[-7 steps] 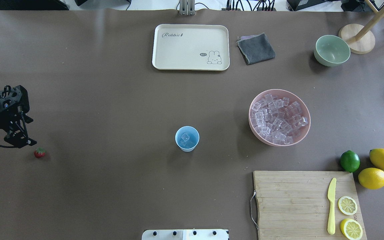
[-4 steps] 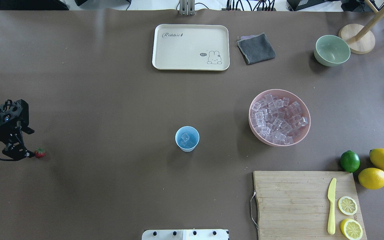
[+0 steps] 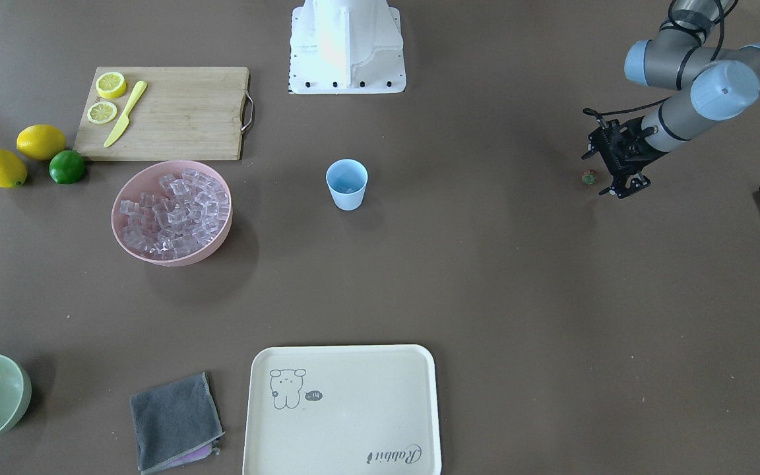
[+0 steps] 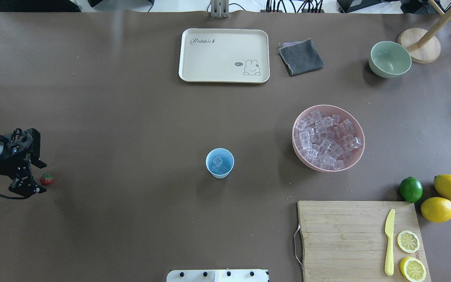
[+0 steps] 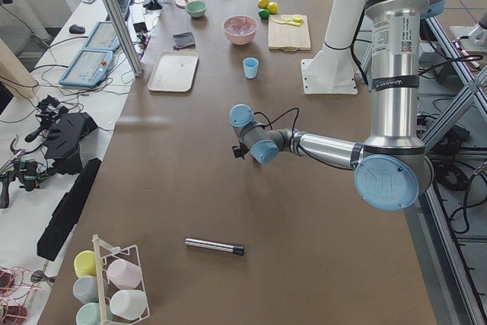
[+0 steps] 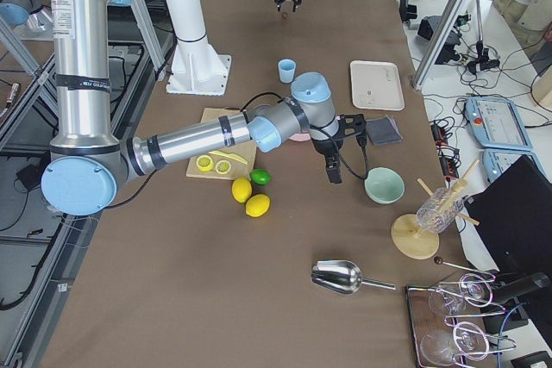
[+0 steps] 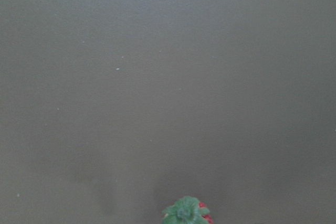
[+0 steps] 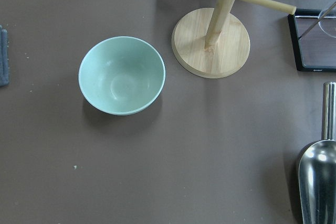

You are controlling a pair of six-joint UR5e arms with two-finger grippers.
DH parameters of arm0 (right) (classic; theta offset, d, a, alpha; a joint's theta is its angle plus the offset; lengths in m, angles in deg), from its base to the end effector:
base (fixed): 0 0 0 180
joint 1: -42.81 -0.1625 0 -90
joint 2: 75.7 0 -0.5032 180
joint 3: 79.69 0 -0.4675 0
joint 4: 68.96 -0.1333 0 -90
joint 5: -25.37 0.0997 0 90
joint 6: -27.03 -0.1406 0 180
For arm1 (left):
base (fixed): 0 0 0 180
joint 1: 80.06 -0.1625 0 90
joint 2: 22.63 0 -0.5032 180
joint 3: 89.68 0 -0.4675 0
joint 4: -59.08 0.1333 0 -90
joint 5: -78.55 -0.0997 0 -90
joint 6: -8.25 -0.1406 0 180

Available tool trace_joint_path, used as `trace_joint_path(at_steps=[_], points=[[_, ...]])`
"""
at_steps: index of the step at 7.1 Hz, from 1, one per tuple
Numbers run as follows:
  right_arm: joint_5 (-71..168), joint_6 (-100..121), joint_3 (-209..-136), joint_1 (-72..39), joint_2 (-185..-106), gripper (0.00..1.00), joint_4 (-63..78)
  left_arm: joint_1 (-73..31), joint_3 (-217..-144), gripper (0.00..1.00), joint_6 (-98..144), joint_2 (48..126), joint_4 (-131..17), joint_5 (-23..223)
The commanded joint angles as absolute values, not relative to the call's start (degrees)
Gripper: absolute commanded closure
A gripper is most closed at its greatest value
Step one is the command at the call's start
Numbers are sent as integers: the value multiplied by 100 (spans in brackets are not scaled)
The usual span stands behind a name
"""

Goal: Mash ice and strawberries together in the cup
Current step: 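Close the left gripper on the red strawberry and lift it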

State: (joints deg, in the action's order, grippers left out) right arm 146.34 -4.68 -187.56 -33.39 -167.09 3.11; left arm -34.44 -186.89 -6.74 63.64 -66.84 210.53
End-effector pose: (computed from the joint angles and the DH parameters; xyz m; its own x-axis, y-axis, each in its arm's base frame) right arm -0.0807 -0.5841 0.5760 0.7528 0.0069 0.6582 -0.2338 0.9375 0.2576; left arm 0.3757 -0.4401 0.6537 0.0866 0.9382 -0.3351 -0.5827 0.3205 0.7468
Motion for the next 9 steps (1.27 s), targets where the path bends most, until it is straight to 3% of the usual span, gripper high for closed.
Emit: trace_joint_path(at_steps=[1, 2, 3, 5, 9], points=[[14622, -461, -18754, -3339, -16763, 0, 311, -3611, -18680, 20, -669, 6385, -6687, 20968], [14622, -461, -18762, -3339, -16816, 0, 311, -3612, -18671, 36, -678, 6385, -6687, 20968], [14622, -470, -18823, -3339, -16877, 0, 311, -3612, -18671, 61, -678, 6385, -6687, 20968], [14631, -470, -18999, -3339, -17000, 0, 311, -3551, -18662, 100, -678, 6315, -6687, 20977], [14640, -453, -19035, -3339, -17027, 0, 311, -3305, -18750, 100, -599, 6682, -6687, 21047]])
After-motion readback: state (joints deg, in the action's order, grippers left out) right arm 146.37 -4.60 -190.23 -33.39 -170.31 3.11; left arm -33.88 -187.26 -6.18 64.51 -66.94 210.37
